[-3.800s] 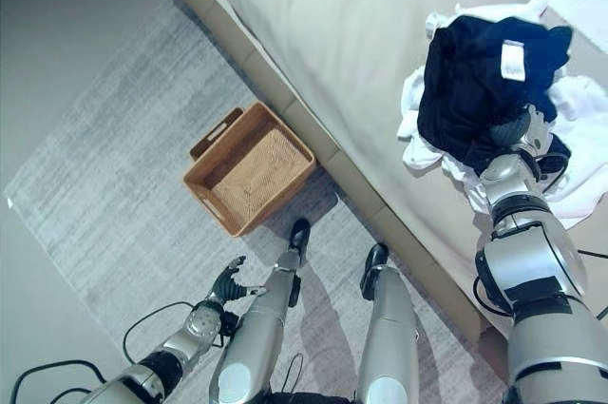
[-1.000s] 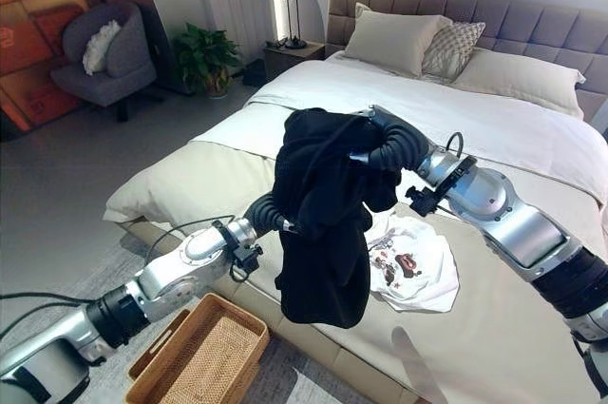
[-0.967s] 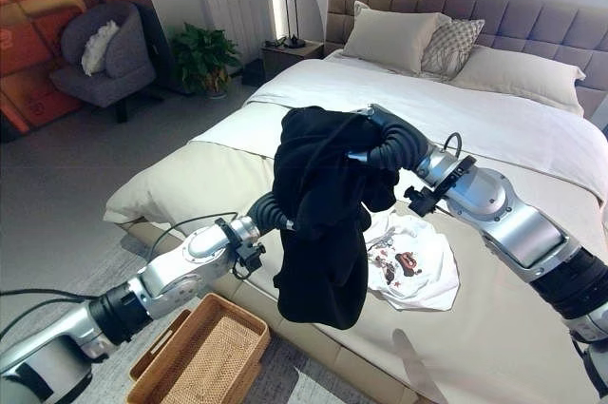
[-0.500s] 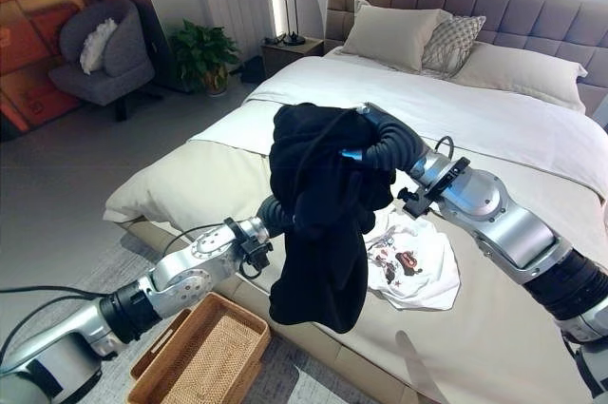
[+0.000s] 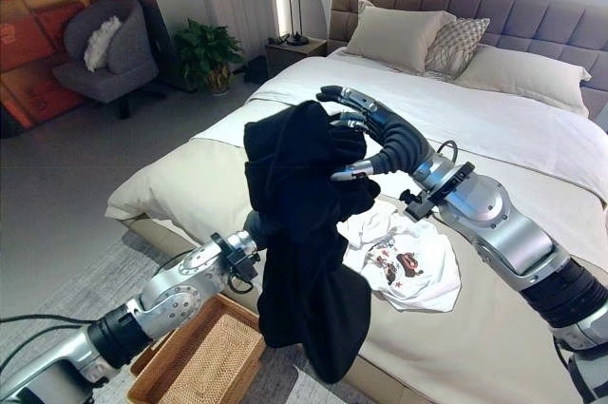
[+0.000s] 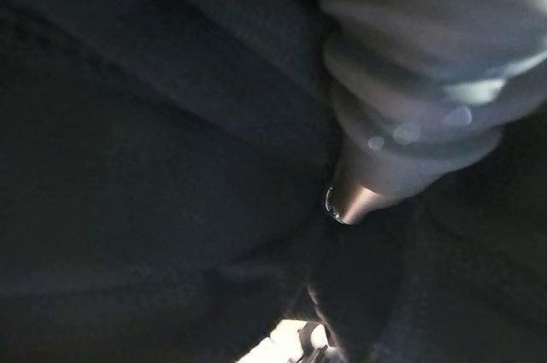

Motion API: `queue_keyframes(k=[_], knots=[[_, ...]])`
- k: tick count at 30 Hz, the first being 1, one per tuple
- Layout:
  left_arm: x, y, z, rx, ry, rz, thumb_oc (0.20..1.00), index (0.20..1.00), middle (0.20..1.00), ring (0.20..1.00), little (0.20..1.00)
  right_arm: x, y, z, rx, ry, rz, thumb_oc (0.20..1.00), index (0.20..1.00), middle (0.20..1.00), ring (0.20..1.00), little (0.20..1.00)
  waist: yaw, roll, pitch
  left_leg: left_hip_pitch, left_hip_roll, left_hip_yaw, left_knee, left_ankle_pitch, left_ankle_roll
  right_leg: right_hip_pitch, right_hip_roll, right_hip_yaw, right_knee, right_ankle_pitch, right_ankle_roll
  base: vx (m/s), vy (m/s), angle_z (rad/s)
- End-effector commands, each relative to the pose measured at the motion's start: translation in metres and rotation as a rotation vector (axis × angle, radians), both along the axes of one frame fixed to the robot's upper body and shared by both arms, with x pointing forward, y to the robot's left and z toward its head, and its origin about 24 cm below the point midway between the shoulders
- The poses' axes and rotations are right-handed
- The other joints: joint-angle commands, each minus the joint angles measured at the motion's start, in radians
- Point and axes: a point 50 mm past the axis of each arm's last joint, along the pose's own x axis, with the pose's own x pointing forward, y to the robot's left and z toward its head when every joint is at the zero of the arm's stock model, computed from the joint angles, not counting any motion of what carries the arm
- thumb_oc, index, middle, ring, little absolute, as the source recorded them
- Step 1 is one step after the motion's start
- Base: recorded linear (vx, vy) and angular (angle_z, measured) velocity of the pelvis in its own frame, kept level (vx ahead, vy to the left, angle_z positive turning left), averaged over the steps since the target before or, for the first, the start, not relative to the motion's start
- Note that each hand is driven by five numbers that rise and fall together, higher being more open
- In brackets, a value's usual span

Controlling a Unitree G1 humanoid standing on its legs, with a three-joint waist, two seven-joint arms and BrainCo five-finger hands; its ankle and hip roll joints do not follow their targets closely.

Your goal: Pick up clothes into the bucket

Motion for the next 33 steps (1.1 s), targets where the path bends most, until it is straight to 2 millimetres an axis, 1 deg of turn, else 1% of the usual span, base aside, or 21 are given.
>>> queue_keyframes(k=[1,4,7,9,11,12,13,14,15,17,20,21,23,24,27,28,29,30,31,32,33], knots=[[0.008,0.016,0.045,-0.13,-0.194,0.093,0.2,0.2,0.2,0.2,0.2,-0.008,-0.007,0.02,0.142,-0.107,-0.01,1.0,1.0,1.0,1.0,1.0,0.025,-0.06,-0.047,-0.042,-0.044,-0.008,0.128,-0.113,0.031,-0.035,-0.041,-0.013,0.112,-0.042,0.028,0.0,0.0,0.0],[0.008,0.026,0.05,-0.176,-0.21,0.154,0.2,0.2,0.2,0.2,0.2,-0.007,-0.019,0.017,0.17,-0.107,-0.08,1.0,1.0,1.0,1.0,1.0,0.028,-0.061,-0.05,-0.04,-0.046,-0.009,0.125,-0.115,0.033,-0.034,-0.042,-0.013,0.11,-0.042,0.028,0.0,0.0,0.0],[0.005,0.042,0.055,-0.206,-0.246,0.232,0.2,0.2,0.2,0.2,0.2,-0.006,-0.036,0.007,0.203,-0.089,-0.172,1.0,1.0,1.0,1.0,1.0,0.032,-0.06,-0.05,-0.039,-0.048,-0.01,0.122,-0.115,0.035,-0.032,-0.043,-0.016,0.107,-0.042,0.028,0.0,0.0,0.0],[0.002,0.055,0.059,-0.188,-0.293,0.303,0.2,0.2,0.2,0.2,0.2,-0.004,-0.053,-0.013,0.273,-0.028,-0.272,1.0,1.0,1.0,1.0,1.0,0.036,-0.057,-0.047,-0.04,-0.05,-0.012,0.12,-0.115,0.037,-0.031,-0.044,-0.018,0.104,-0.041,0.027,0.0,0.0,0.0],[-0.004,0.078,0.064,-0.093,-0.388,0.403,0.2,0.2,0.2,0.2,0.2,-0.009,-0.073,-0.033,0.312,0.014,-0.388,1.0,1.0,1.0,1.0,1.0,0.041,-0.055,-0.044,-0.041,-0.051,-0.015,0.117,-0.115,0.039,-0.03,-0.045,-0.021,0.103,-0.042,0.026,0.0,0.0,0.0],[-0.004,0.078,0.064,-0.092,-0.387,0.403,0.2,0.2,0.2,0.2,0.2,-0.01,-0.073,-0.034,0.313,0.015,-0.389,1.0,1.0,1.0,1.0,1.0,0.042,-0.056,-0.045,-0.04,-0.051,-0.016,0.117,-0.115,0.039,-0.03,-0.045,-0.021,0.103,-0.042,0.026,0.0,0.013,0.04],[-0.009,0.096,0.06,-0.019,-0.421,0.506,0.2,0.2,0.2,0.2,0.2,-0.015,-0.089,-0.062,0.385,0.087,-0.506,1.0,1.0,1.0,1.0,1.0,0.045,-0.053,-0.039,-0.044,-0.052,-0.019,0.117,-0.115,0.04,-0.032,-0.045,-0.024,0.102,-0.043,0.025,0.0,0.013,0.05],[-0.012,0.105,0.059,0.014,-0.441,0.556,0.2,0.2,0.2,0.2,0.2,-0.019,-0.096,-0.079,0.404,0.132,-0.564,1.0,1.0,1.0,1.0,1.0,0.047,-0.051,-0.036,-0.047,-0.053,-0.021,0.118,-0.115,0.041,-0.033,-0.045,-0.025,0.102,-0.044,0.025,-0.01,0.018,0.12],[-0.013,0.113,0.057,0.045,-0.448,0.595,0.2,0.2,0.2,0.2,0.2,-0.022,-0.099,-0.092,0.414,0.168,-0.604,1.0,1.0,1.0,1.0,1.0,0.049,-0.051,-0.034,-0.049,-0.053,-0.023,0.118,-0.115,0.042,-0.036,-0.046,-0.025,0.103,-0.045,0.024,-0.01,0.012,0.09],[-0.016,0.13,0.051,0.12,-0.461,0.695,0.2,0.2,0.2,0.2,0.2,-0.03,-0.108,-0.135,0.452,0.312,-0.71,1.0,1.0,1.0,1.0,1.0,0.052,-0.049,-0.025,-0.058,-0.056,-0.026,0.121,-0.114,0.042,-0.044,-0.047,-0.027,0.104,-0.044,0.023,-0.03,0.015,0.09],[-0.024,0.156,0.045,0.26,-0.488,0.841,0.2,0.2,0.2,0.2,0.2,-0.055,-0.121,-0.191,0.402,0.493,-0.885,1.0,1.0,1.0,1.0,1.0,0.056,-0.047,-0.011,-0.069,-0.059,-0.031,0.125,-0.114,0.043,-0.053,-0.047,-0.031,0.108,-0.044,0.021,-0.02,0.023,0.12],[-0.028,0.165,0.042,0.318,-0.496,0.89,0.2,0.2,0.2,0.2,0.2,-0.064,-0.123,-0.209,0.34,0.553,-0.927,1.0,1.0,1.0,1.0,1.0,0.054,-0.047,-0.005,-0.076,-0.06,-0.031,0.129,-0.114,0.043,-0.057,-0.048,-0.031,0.108,-0.044,0.021,-0.03,0.021,0.13],[-0.032,0.18,0.039,0.416,-0.509,0.971,0.2,0.2,0.2,0.2,0.2,-0.077,-0.126,-0.233,0.275,0.635,-0.986,1.0,1.0,1.0,1.0,1.0,0.055,-0.045,0.009,-0.09,-0.061,-0.031,0.134,-0.112,0.043,-0.071,-0.047,-0.032,0.111,-0.041,0.021,-0.06,0.029,0.04],[-0.033,0.187,0.035,0.471,-0.508,0.999,0.2,0.2,0.2,0.2,0.2,-0.091,-0.126,-0.256,0.212,0.736,-1.018,1.0,1.0,1.0,1.0,1.0,0.054,-0.045,0.019,-0.101,-0.062,-0.032,0.139,-0.111,0.042,-0.081,-0.047,-0.032,0.114,-0.039,0.022,-0.1,0.03,-0.03],[-0.035,0.201,0.024,0.57,-0.477,1.086,0.2,0.2,0.2,0.2,0.2,-0.113,-0.122,-0.293,0.113,0.9,-1.054,1.0,1.0,1.0,1.0,1.0,0.054,-0.048,0.055,-0.145,-0.064,-0.033,0.156,-0.105,0.042,-0.122,-0.048,-0.03,0.125,-0.03,0.023,-0.14,0.028,0.02],[-0.034,0.205,0.023,0.6,-0.476,1.109,0.2,0.2,0.2,0.2,0.2,-0.116,-0.122,-0.299,0.086,0.928,-1.062,1.0,1.0,1.0,1.0,1.0,0.054,-0.05,0.07,-0.167,-0.066,-0.034,0.168,-0.105,0.042,-0.145,-0.047,-0.028,0.134,-0.027,0.024,-0.12,0.019,0.0],[-0.034,0.205,0.023,0.6,-0.476,1.109,0.2,0.2,0.2,0.2,0.2,-0.116,-0.122,-0.299,0.086,0.928,-1.062,1.0,1.0,1.0,1.0,1.0,0.054,-0.05,0.069,-0.169,-0.066,-0.034,0.169,-0.105,0.042,-0.147,-0.047,-0.028,0.134,-0.027,0.024,-0.18,0.03,0.0],[-0.034,0.213,0.014,0.669,-0.442,1.162,0.2,0.2,0.2,0.2,0.2,-0.128,-0.118,-0.315,0.011,1.005,-1.058,1.0,1.0,1.0,1.0,1.0,0.054,-0.053,0.099,-0.208,-0.068,-0.034,0.186,-0.1,0.042,-0.183,-0.046,-0.025,0.144,-0.018,0.024,-0.11,0.021,-0.01],[-0.033,0.213,0.014,0.669,-0.443,1.162,0.2,0.2,0.2,0.2,0.2,-0.128,-0.118,-0.315,0.011,1.004,-1.058,1.0,1.0,1.0,1.0,1.0,0.054,-0.053,0.098,-0.211,-0.068,-0.034,0.188,-0.101,0.042,-0.186,-0.046,-0.024,0.146,-0.019,0.024,-0.21,0.042,-0.04],[-0.031,0.223,0.004,0.761,-0.41,1.211,0.2,0.2,0.2,0.2,0.2,-0.14,-0.117,-0.329,-0.052,1.082,-1.074,1.0,1.0,1.0,1.0,1.0,0.055,-0.059,0.129,-0.254,-0.068,-0.033,0.216,-0.099,0.042,-0.227,-0.047,-0.018,0.16,-0.008,0.026,-0.14,0.038,-0.05],[-0.03,0.226,0.002,0.794,-0.409,1.226,0.2,0.2,0.2,0.2,0.2,-0.138,-0.117,-0.329,-0.059,1.076,-1.068,1.0,1.0,1.0,1.0,1.0,0.055,-0.062,0.139,-0.276,-0.068,-0.029,0.232,-0.1,0.042,-0.248,-0.048,-0.016,0.17,-0.006,0.027,-0.15,0.059,-0.08]])
